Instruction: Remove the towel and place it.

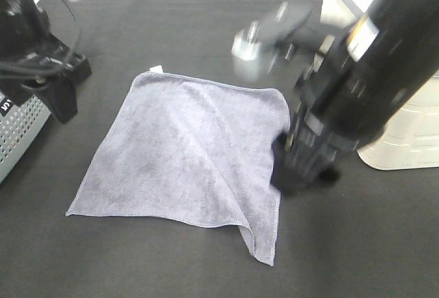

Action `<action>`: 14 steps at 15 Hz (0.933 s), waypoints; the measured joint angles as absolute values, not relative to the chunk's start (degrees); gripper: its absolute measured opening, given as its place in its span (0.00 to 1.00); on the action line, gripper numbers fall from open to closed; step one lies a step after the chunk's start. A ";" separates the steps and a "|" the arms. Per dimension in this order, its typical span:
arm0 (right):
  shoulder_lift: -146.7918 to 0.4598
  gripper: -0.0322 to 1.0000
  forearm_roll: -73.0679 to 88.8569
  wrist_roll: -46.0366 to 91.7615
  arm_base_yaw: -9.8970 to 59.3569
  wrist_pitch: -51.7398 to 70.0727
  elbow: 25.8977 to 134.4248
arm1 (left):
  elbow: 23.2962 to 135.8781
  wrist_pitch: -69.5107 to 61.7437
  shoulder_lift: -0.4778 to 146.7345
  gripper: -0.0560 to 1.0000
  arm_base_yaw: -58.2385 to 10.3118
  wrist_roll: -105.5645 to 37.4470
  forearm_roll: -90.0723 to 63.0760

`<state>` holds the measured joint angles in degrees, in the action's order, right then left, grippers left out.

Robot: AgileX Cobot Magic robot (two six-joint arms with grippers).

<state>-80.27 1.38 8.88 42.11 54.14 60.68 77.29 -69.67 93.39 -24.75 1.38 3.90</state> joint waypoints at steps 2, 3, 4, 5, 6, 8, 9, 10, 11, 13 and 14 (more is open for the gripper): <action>-77.52 0.74 -1.09 1.78 42.11 59.36 67.04 | 77.29 -69.79 89.90 0.64 -24.75 2.23 3.90; -77.06 0.74 -3.55 -1.32 42.11 62.34 70.53 | 77.29 -69.79 88.12 0.64 -24.75 3.21 3.90; -76.83 0.74 -6.65 -4.30 42.00 64.86 74.08 | 77.29 -69.84 86.00 0.64 -24.69 4.24 4.07; -76.66 0.74 -9.45 -6.88 40.74 66.81 76.55 | 77.29 -69.84 84.05 0.64 -24.12 5.33 4.30; -76.15 0.74 -11.63 -9.00 37.87 68.07 78.55 | 77.29 -69.84 82.05 0.64 -22.46 6.30 4.76; -74.14 0.74 -11.86 -9.28 29.28 68.47 79.81 | 77.29 -69.90 78.09 0.64 -17.36 7.33 6.93; -73.11 0.74 -10.43 -8.48 23.61 68.64 79.81 | 77.29 -69.96 76.60 0.64 -14.67 7.39 7.56; -72.14 0.74 -8.54 -6.65 18.51 69.27 79.87 | 77.29 -69.96 74.71 0.64 -10.20 7.39 8.19; -70.93 0.74 -4.98 -3.50 11.57 69.50 79.87 | 77.29 -69.96 73.51 0.64 -7.73 7.39 8.42; -69.10 0.74 -3.32 0.00 6.13 69.56 79.87 | 76.09 -69.84 70.82 0.64 -2.52 7.39 8.42; -67.49 0.74 -2.98 0.69 5.44 69.56 79.41 | 74.03 -69.84 68.81 0.64 -0.34 7.33 8.25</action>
<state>-67.49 -2.98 0.69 5.44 69.56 79.41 74.03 -69.84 68.81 -0.34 7.33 8.25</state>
